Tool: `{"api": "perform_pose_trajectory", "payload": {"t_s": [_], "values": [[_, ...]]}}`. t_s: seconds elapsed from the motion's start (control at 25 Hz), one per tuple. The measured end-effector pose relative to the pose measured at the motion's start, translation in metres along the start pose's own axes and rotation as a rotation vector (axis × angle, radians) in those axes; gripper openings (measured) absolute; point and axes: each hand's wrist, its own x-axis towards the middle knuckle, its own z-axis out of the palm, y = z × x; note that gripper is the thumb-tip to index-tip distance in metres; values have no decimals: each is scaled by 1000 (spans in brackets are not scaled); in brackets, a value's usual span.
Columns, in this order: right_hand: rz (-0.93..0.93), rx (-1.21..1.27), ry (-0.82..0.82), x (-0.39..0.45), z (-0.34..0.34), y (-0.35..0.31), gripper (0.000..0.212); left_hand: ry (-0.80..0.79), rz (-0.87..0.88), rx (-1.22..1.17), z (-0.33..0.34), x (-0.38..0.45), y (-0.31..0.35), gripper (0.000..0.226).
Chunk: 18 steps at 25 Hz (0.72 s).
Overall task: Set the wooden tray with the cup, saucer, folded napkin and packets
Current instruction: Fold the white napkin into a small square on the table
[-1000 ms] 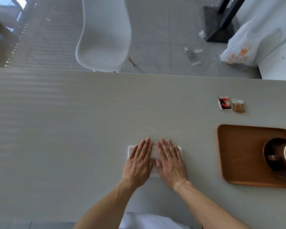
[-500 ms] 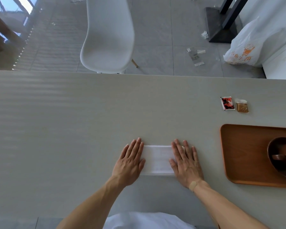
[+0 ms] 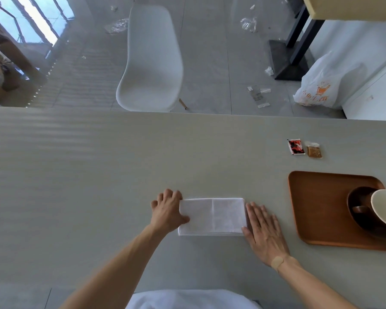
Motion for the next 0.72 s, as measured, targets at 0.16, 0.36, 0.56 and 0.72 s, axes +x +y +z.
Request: {"api": "perform_pose_trajectory", "payload": {"t_s": [0.16,0.36,0.56,0.72], "values": [[35,33,2,-8,5,-4,62,-43,-116,-239,2,-7,7,35],[97,40,7,-10,12,-17,61,-167,-264,-652,-2,-16,3,12],[119,47,2,-12,13,-36,76,-159,-261,-731,-8,-29,-2,6],[39,-9,-26,-12,16,-49,75,-38,-304,-807,-25,-34,-20,6]]}}
